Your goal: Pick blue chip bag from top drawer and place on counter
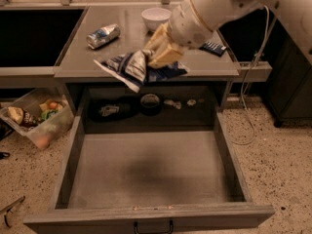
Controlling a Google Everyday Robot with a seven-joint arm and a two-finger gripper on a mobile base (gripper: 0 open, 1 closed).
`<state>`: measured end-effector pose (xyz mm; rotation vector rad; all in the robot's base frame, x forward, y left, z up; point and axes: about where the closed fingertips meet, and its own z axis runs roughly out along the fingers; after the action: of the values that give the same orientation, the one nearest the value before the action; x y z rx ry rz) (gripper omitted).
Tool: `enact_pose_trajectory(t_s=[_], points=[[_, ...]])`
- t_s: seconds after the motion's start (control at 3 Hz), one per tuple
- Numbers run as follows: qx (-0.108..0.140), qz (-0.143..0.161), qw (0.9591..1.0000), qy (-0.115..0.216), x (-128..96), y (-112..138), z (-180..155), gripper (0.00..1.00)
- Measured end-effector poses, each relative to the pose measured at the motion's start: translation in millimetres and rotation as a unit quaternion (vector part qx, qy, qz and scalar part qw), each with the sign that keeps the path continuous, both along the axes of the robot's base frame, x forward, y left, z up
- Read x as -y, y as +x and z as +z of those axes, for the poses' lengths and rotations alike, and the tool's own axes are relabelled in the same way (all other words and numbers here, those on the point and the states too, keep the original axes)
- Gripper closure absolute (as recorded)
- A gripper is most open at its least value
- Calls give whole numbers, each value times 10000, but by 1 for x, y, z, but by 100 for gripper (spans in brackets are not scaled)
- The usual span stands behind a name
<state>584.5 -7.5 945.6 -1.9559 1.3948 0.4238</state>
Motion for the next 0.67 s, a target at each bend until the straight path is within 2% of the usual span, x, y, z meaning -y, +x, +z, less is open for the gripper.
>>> enact_pose_trajectory(t_s=[0.33,0.67], points=[[923,-210,9953,178,-6,62,50,100],[1229,-377,9906,472,-17,115,70,100]])
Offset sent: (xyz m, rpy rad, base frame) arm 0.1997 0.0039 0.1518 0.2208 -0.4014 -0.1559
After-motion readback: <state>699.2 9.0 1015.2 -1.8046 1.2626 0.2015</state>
